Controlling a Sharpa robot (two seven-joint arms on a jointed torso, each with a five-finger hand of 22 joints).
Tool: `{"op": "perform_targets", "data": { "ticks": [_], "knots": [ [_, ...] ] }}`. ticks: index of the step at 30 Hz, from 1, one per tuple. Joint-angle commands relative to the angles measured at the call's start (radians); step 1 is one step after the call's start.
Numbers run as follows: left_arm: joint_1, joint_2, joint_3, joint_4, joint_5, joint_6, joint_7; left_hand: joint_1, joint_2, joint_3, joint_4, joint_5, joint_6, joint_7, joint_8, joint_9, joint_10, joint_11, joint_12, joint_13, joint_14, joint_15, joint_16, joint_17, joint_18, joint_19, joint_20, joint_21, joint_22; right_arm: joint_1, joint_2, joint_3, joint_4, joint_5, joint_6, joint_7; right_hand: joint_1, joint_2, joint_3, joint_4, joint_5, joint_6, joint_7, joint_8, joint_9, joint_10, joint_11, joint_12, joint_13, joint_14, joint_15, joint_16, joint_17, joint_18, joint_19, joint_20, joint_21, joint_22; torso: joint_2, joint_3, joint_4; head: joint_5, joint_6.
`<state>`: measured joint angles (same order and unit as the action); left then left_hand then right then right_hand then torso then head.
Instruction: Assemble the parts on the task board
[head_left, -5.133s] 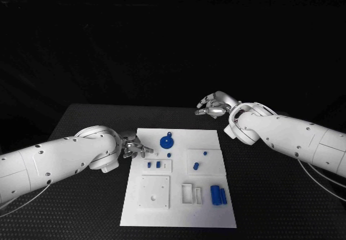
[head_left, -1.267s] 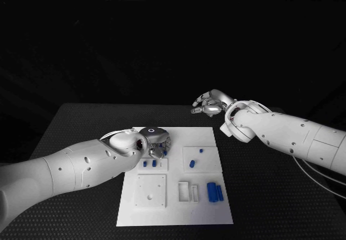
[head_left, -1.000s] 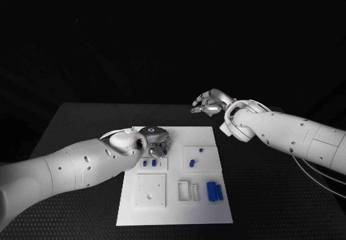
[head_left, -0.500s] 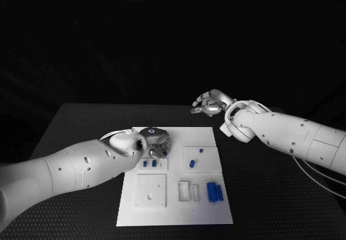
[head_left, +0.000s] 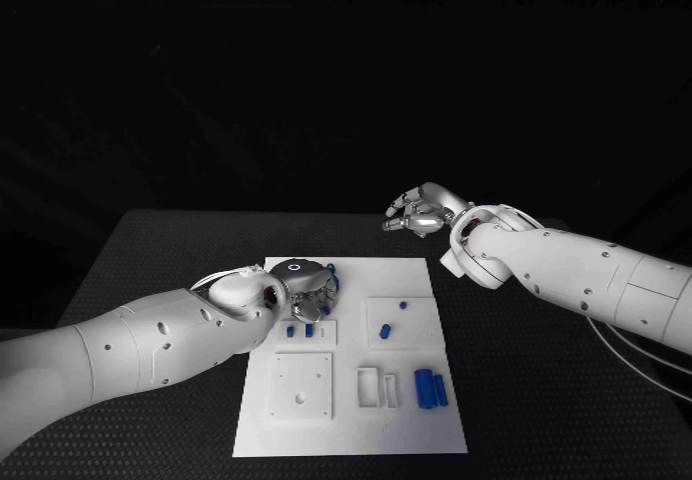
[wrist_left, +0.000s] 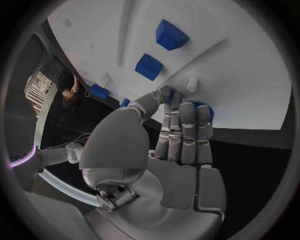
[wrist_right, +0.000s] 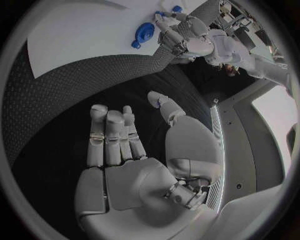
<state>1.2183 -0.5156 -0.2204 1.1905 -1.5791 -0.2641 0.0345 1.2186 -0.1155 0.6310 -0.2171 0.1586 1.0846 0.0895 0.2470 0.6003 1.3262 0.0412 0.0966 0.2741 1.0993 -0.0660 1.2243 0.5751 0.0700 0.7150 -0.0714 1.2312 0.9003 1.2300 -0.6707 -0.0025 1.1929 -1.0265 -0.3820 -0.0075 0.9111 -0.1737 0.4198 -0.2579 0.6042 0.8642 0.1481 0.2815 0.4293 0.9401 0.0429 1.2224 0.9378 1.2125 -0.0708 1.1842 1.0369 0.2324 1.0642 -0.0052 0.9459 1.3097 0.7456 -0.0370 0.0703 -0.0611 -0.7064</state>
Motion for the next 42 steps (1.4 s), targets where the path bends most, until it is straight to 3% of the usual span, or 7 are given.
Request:
{"op": "perform_targets", "data": {
  "ticks": [1, 3, 9, 12, 17, 25, 42],
  "knots": [
    [0.001, -0.009, 0.024, 0.021, 0.052, -0.036, 0.015, -0.005, 0.009, 0.001, -0.004, 0.005, 0.008, 0.003, 0.005, 0.0, 0.007, 0.003, -0.002, 0.0, 0.009, 0.0, 0.005, -0.002, 0.007, 0.007, -0.087, 0.004, -0.001, 0.0, 0.0, 0.001, 0.001, 0.0, 0.01, 0.01, -0.001, 0.011, -0.001, 0.004, -0.007, 0.0, 0.006, -0.001, -0.002, -0.008, -0.001, 0.003, -0.001, -0.004, 0.003, 0.005, -0.001, 0.029, 0.0, 0.003, -0.003, 0.015, 0.0, -0.0005, 0.0004, 0.002, 0.002],
    [0.001, -0.022, 0.032, 0.036, 0.058, -0.036, 0.015, -0.005, 0.009, 0.002, -0.005, 0.006, 0.008, 0.003, 0.005, 0.0, 0.007, 0.003, -0.003, -0.001, 0.011, -0.001, 0.006, -0.002, 0.007, 0.009, -0.088, 0.005, -0.002, 0.0, -0.002, 0.001, 0.001, 0.0, 0.01, 0.01, -0.001, 0.011, -0.001, 0.004, -0.007, 0.0, 0.006, -0.001, -0.002, -0.008, -0.001, 0.003, -0.001, -0.004, 0.003, 0.005, -0.001, 0.029, 0.0, 0.003, -0.003, 0.015, 0.0, -0.0007, 0.0006, 0.004, 0.004],
    [0.001, -0.056, 0.07, 0.066, 0.086, -0.03, 0.018, -0.005, 0.008, 0.002, -0.006, 0.007, 0.008, 0.003, 0.005, 0.0, 0.008, 0.002, -0.003, -0.001, 0.012, -0.001, 0.006, -0.002, 0.007, 0.01, -0.088, 0.005, -0.002, 0.0, -0.006, 0.001, 0.004, 0.0, 0.012, 0.009, -0.001, 0.011, -0.001, 0.004, -0.007, 0.0, 0.006, -0.001, -0.002, -0.008, -0.001, 0.003, -0.001, -0.004, 0.003, 0.005, -0.001, 0.029, 0.0, 0.003, -0.003, 0.015, -0.001, -0.0002, 0.0025, 0.006, 0.004],
    [0.001, -0.079, 0.079, 0.082, 0.099, -0.013, 0.013, -0.006, 0.008, 0.002, -0.006, 0.007, 0.009, 0.003, 0.006, -0.001, 0.009, 0.002, -0.003, -0.001, 0.012, -0.001, 0.006, -0.002, 0.007, 0.01, -0.088, 0.005, -0.002, 0.0, -0.007, 0.001, 0.005, 0.0, 0.013, 0.009, -0.001, 0.011, -0.002, 0.003, -0.007, 0.0, 0.006, -0.001, -0.002, -0.008, -0.001, 0.003, -0.001, -0.004, 0.003, 0.005, -0.001, 0.029, 0.0, 0.003, -0.003, 0.015, -0.001, -0.0007, 0.0021, 0.008, 0.004],
    [0.002, -0.12, 0.081, 0.101, 0.108, 0.033, 0.01, -0.006, 0.008, 0.002, -0.006, 0.007, 0.009, 0.002, 0.006, -0.001, 0.009, 0.002, -0.004, -0.001, 0.013, -0.001, 0.006, -0.002, 0.007, 0.01, -0.089, 0.004, -0.003, 0.0, -0.01, 0.001, 0.005, 0.0, 0.013, 0.009, -0.001, 0.011, -0.002, 0.003, -0.007, 0.0, 0.006, 0.0, -0.002, -0.008, -0.001, 0.003, -0.002, -0.004, 0.003, 0.005, -0.001, 0.029, 0.0, 0.003, -0.003, 0.015, 0.0, -0.0005, 0.0014, 0.01, 0.004],
    [0.001, -0.151, 0.08, 0.1, 0.107, 0.067, 0.0, -0.006, 0.008, 0.003, -0.007, 0.007, 0.009, 0.002, 0.006, -0.001, 0.01, 0.002, -0.004, -0.001, 0.013, -0.001, 0.006, -0.003, 0.007, 0.009, -0.089, 0.004, -0.003, 0.0, -0.014, 0.001, 0.007, 0.0, 0.013, 0.008, -0.001, 0.011, -0.002, 0.003, -0.007, 0.0, 0.006, 0.0, -0.002, -0.009, -0.001, 0.003, -0.002, -0.004, 0.003, 0.005, -0.001, 0.029, 0.0, 0.003, -0.003, 0.015, 0.0, -0.0005, 0.0026, 0.01, 0.001],
    [0.001, -0.134, 0.076, 0.069, 0.096, 0.121, -0.005, -0.007, 0.01, 0.004, -0.008, 0.004, 0.008, 0.003, 0.005, -0.002, 0.009, 0.003, -0.008, -0.002, 0.012, 0.0, 0.004, -0.004, 0.005, 0.007, -0.088, 0.002, -0.004, 0.0, -0.01, 0.001, 0.003, 0.0, 0.014, 0.009, -0.001, 0.012, -0.001, 0.003, -0.007, 0.0, 0.006, -0.001, -0.002, -0.009, -0.001, 0.004, -0.003, -0.004, 0.003, 0.006, -0.002, 0.029, 0.0, 0.003, -0.003, 0.015, 0.001, 0.0006, -0.0006, 0.015, -0.005]
  ]
}}
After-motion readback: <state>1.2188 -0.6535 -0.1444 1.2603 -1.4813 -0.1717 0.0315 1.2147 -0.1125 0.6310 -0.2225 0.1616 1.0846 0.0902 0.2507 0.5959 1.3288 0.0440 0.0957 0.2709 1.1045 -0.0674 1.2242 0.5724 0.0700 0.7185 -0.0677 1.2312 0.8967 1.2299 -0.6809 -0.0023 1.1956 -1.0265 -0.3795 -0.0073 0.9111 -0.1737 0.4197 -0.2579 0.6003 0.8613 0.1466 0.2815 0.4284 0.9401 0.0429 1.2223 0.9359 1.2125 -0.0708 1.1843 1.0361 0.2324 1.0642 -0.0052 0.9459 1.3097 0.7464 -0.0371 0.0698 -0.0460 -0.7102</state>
